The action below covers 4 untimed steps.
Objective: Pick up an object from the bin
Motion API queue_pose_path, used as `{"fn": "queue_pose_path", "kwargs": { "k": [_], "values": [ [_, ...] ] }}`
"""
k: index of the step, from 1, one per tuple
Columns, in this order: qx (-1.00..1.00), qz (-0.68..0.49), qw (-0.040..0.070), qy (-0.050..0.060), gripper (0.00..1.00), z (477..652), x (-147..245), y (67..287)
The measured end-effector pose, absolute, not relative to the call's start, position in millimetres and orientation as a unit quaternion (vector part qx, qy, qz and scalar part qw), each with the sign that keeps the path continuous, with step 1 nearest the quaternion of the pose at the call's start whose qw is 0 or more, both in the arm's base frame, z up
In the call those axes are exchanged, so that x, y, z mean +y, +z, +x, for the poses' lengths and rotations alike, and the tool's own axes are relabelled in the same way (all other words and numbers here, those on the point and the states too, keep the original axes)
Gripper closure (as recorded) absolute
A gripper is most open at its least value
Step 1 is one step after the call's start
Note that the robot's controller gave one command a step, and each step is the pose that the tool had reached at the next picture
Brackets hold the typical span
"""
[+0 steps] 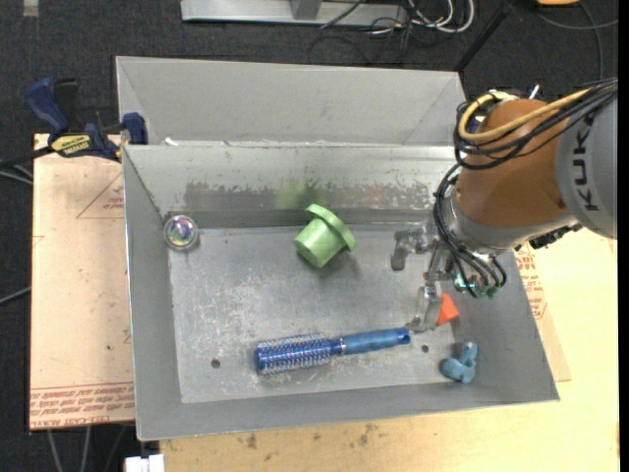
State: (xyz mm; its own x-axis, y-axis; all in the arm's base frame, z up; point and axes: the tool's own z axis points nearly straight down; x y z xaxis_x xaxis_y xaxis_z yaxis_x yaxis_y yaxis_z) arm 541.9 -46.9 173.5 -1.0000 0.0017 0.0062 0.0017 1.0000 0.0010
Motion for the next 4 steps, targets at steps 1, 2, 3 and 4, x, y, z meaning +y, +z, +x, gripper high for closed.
{"fn": "queue_pose_path", "kwargs": {
  "k": [1,2,3,4],
  "values": [
    [-0.999,0.041,0.004,-0.001,0.00,490.9,-73.4,81.5],
    [-0.999,0.049,-0.001,-0.003,0.00,507.6,2.4,69.2],
    [-0.999,0.046,0.000,-0.001,1.00,507.4,-2.7,70.1],
    [-0.999,0.049,-0.005,0.000,1.00,519.7,-2.0,192.1]
  ]
}}
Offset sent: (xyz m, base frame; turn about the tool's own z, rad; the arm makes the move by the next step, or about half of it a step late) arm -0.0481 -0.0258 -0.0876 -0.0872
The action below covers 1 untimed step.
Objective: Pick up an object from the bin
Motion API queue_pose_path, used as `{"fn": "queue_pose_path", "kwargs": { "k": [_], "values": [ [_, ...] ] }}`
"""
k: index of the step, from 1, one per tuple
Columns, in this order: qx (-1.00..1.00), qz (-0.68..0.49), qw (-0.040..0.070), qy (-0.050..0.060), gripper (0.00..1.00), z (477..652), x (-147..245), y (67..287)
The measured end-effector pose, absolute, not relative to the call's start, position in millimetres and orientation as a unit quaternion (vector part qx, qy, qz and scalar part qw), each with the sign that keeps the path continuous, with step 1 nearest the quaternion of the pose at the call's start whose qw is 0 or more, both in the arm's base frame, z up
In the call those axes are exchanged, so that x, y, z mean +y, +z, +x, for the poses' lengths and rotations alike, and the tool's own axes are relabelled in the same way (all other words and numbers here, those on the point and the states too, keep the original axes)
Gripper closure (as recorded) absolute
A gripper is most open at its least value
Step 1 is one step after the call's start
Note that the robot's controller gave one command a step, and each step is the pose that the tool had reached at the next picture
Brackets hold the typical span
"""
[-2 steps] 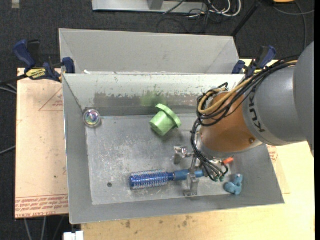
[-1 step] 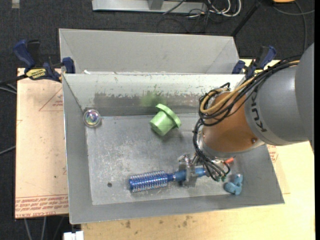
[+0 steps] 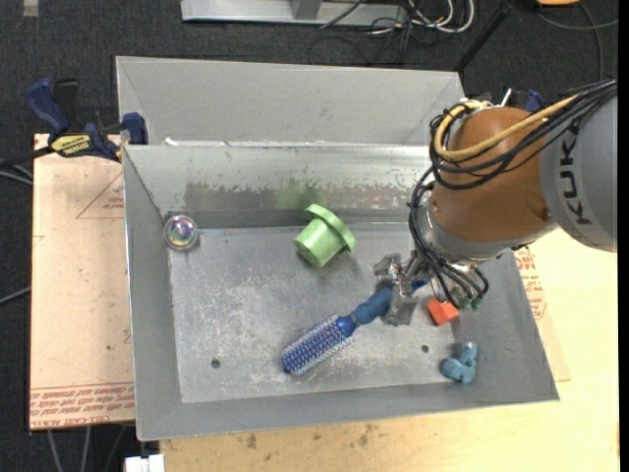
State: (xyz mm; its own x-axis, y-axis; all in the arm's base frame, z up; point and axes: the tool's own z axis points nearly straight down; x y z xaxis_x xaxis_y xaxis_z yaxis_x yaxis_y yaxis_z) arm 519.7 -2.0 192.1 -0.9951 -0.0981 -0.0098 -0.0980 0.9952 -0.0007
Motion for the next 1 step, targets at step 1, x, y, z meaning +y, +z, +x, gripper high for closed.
{"fn": "queue_pose_path", "kwargs": {
  "k": [1],
  "values": [
    [0.994,-0.109,0.005,0.000,1.00,529.8,7.7,303.6]
  ]
}}
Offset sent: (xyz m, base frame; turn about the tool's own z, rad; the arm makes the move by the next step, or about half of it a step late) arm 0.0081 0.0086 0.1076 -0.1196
